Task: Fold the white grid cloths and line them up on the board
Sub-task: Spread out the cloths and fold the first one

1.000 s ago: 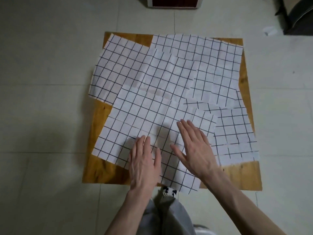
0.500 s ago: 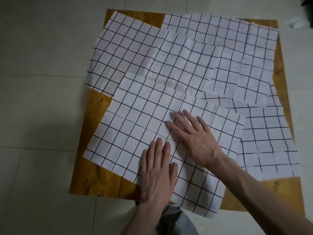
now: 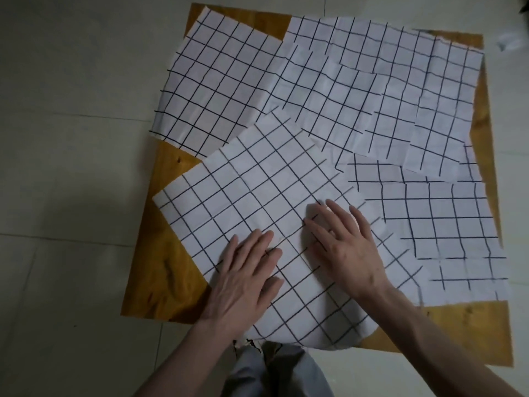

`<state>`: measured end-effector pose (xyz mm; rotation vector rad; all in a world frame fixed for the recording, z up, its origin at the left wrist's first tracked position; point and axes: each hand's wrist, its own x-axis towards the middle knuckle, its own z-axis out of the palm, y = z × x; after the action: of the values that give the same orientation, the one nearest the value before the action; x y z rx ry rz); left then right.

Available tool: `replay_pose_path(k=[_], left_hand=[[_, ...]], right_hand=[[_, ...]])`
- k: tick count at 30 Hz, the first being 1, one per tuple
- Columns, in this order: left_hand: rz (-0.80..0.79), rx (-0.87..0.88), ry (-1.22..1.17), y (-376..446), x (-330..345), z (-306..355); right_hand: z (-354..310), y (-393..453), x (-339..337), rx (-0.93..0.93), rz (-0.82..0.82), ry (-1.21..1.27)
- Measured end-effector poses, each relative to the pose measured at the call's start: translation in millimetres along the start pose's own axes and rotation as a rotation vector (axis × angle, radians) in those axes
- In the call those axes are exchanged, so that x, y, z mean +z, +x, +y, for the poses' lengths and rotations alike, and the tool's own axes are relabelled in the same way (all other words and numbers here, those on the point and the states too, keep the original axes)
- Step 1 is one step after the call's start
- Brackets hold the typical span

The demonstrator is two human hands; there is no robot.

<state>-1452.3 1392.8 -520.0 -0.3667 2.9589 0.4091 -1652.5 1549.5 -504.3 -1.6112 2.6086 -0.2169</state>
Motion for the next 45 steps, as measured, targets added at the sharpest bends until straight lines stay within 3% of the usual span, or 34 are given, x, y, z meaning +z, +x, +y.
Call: replay_pose_path(k=[6, 10, 16, 23, 32, 42, 45], left_hand=[[0.002, 0.126, 0.092, 4.1, -8.7, -22.3], [0.05, 0.1, 0.14, 3.1, -6.6, -26.2], [0.129, -0.002, 0.047, -0.6, -10.8, -41.7], [0.167, 0.047, -0.037, -5.1, -12.1, -51.1], [0.294, -0.023, -0.205, 3.0, -25.6, -41.9], [0.238, -0.045, -0.296, 6.7, -64.6, -45.0], [0.289, -0.038, -0.324, 9.2, -84.4, -45.0]], right_hand=[[0.2, -16.8, 2.2, -0.036, 0.065, 0.049], [1.3, -20.9, 1.6, -0.037, 0.078, 0.068], [1.4, -10.4, -3.8, 0.006, 0.063, 0.076], [7.8, -9.6, 0.7, -0.036, 0.055, 0.139], [1.0, -6.0, 1.8, -0.081, 0.039, 0.123], [-2.4, 6.0, -33.1, -0.123, 0.079, 0.207], [-1.2, 14.1, -44.0, -0.153, 0.089, 0.262]])
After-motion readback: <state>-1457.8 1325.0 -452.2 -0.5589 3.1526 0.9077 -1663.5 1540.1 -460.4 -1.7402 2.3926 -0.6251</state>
